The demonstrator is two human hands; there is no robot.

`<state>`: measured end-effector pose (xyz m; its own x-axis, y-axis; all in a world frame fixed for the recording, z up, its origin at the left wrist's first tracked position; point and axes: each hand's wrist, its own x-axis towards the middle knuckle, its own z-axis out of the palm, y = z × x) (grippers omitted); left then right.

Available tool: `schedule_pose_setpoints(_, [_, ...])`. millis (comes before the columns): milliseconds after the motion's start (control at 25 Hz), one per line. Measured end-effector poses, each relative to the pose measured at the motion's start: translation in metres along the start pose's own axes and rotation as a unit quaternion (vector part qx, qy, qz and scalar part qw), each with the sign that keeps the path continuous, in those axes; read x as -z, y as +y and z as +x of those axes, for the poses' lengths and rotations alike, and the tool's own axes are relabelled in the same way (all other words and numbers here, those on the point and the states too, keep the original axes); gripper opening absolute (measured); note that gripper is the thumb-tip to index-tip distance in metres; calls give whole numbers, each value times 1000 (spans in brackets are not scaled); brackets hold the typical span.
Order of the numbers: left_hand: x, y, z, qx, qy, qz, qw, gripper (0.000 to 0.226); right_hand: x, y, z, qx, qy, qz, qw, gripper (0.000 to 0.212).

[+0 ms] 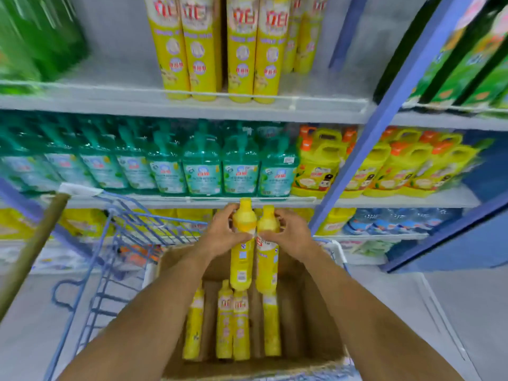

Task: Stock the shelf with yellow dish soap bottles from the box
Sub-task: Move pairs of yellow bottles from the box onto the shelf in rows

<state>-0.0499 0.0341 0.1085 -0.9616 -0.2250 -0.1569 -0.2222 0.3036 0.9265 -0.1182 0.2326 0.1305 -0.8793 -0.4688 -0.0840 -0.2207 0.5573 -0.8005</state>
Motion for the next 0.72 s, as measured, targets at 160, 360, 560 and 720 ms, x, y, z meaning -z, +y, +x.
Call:
schedule_pose_setpoints(160, [44,121,0,-79,24,8,997,73,83,-97,9,87,81,5,993,45])
schedule_pose_setpoints(360, [81,260,3,-185,56,17,981,72,174,-192,18,152,139,13,978,41])
schedule_pose_setpoints(560, [88,343,33,-269,81,39,959,68,243,-229,49,211,176,1,961,54])
schedule_pose_setpoints(720, [75,383,72,-272,122,52,953,65,284,-231,88,224,192,13,955,58])
